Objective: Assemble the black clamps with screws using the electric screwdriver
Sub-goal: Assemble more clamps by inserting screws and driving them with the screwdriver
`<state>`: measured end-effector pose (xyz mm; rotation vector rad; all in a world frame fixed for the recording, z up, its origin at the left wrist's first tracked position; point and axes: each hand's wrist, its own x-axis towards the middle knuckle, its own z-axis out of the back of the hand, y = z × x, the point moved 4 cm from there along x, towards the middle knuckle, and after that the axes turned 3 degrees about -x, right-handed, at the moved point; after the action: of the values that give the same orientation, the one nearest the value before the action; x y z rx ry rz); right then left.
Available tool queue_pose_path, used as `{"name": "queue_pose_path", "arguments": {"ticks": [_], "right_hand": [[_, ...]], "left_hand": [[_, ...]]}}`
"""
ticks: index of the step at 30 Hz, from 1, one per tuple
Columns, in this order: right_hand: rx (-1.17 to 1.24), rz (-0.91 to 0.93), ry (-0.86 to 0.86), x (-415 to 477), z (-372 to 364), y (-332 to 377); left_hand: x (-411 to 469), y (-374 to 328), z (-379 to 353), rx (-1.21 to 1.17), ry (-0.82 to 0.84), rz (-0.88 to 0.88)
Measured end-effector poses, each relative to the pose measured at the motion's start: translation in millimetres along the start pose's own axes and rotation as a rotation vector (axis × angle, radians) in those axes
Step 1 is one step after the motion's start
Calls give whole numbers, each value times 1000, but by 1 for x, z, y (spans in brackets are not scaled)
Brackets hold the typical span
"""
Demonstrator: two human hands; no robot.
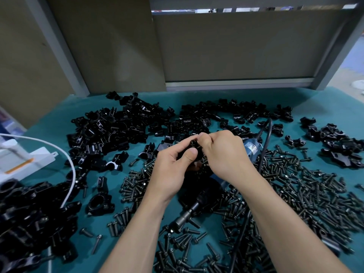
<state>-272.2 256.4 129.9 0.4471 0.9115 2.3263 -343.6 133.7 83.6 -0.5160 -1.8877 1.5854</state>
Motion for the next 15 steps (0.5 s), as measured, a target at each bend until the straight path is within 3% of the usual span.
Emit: {"name": "queue_pose_path", "arguments": {"ticks": [15], "right_hand": [[127,-49,32,0,1,-3]], "left_hand": [[1,-1,6,53,-87,-75]]}}
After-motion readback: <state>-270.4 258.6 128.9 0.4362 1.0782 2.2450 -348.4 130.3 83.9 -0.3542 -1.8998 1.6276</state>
